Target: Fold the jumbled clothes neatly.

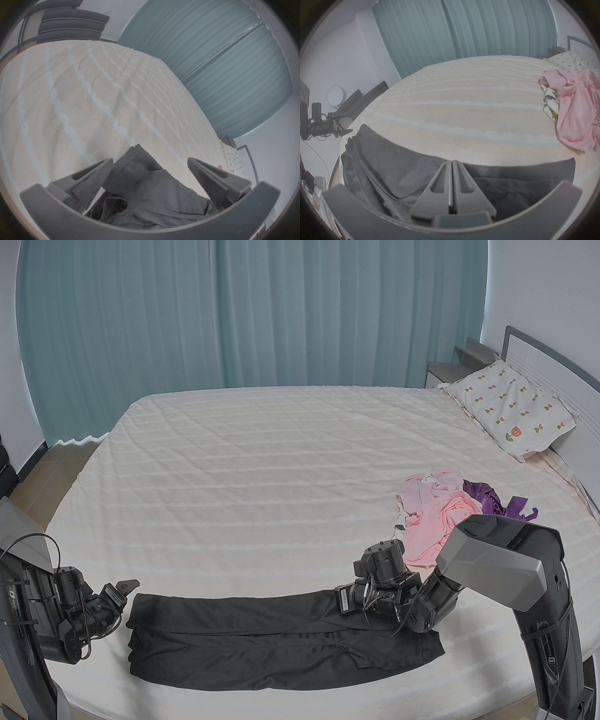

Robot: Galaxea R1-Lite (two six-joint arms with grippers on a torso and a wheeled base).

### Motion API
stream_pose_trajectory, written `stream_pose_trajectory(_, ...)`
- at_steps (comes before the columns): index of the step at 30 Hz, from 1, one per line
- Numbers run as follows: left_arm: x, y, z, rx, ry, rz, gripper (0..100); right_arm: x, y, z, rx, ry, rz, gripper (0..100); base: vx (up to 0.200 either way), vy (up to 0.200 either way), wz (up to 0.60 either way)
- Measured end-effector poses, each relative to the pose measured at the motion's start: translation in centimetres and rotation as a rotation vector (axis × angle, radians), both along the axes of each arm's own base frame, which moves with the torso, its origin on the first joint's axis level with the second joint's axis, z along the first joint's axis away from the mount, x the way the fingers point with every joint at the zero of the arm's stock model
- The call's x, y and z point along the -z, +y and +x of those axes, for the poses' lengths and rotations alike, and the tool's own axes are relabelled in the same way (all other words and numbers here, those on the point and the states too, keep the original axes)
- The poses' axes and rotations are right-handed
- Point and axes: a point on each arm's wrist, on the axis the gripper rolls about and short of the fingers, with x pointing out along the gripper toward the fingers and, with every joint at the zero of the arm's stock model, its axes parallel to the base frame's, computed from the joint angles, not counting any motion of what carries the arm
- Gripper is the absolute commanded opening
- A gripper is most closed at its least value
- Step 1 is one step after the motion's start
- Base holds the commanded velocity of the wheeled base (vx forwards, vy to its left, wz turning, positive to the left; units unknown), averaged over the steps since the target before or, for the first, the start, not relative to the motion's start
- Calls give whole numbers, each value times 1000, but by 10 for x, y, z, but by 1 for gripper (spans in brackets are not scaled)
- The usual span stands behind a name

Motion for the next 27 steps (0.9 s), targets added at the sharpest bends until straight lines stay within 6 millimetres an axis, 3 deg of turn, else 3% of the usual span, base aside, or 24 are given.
stream_pose_trajectory(14,0,0,0,0,1,1,100,-9,17,1,-5,-65,33,0,0,0,0)
stream_pose_trajectory(15,0,0,0,0,1,1,100,-10,19,1,-8,-69,34,100,0,0,0)
stream_pose_trajectory(27,1,0,1,-1,2,2,100,-12,22,4,30,-102,68,100,0,0,0)
